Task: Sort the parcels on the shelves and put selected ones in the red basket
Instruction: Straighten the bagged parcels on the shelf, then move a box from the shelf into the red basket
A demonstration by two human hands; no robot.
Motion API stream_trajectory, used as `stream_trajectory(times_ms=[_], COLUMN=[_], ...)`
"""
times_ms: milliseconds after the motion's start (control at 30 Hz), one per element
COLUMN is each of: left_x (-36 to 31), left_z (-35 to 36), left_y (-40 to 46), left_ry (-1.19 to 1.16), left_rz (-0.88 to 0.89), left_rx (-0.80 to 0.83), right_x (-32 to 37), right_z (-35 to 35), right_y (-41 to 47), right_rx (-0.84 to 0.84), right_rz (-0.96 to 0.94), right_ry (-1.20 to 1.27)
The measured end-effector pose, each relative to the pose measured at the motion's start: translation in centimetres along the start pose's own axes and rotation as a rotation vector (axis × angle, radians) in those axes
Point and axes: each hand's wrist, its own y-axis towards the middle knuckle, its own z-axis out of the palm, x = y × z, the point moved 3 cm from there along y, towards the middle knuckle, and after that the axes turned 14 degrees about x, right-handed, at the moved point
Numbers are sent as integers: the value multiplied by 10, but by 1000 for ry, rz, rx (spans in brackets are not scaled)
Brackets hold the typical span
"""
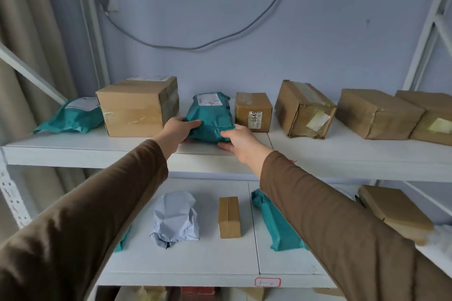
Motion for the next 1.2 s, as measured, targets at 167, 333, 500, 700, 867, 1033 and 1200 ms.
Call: stream_trajectory(times_ms=[167,333,500,700,867,1033,1200], left_x=[-6,-47,-78,-79,-76,-72,-59], left_z=[-9,11,65,103,108,116,125], left_y=[2,-7,3,21,23,-3,-73], left_ry=[546,796,522,240,76,73,-106], left_rz=[78,318,370,164,109,236,417], left_rx=[-96,-132,83,232,249,328,331], right_x=[12,24,38,37,33,38,46], right_z=[-11,-58,-91,-104,-114,-114,-106], right_y=[-11,-13,5,35,39,1,-80], right_rx=[-86,-427,-529,-278,-222,-226,-234], right_rz=[-9,-241,-270,-47,-15,-145,-259], right_ry=[-294,-318,-278,-176,-92,-67,-37])
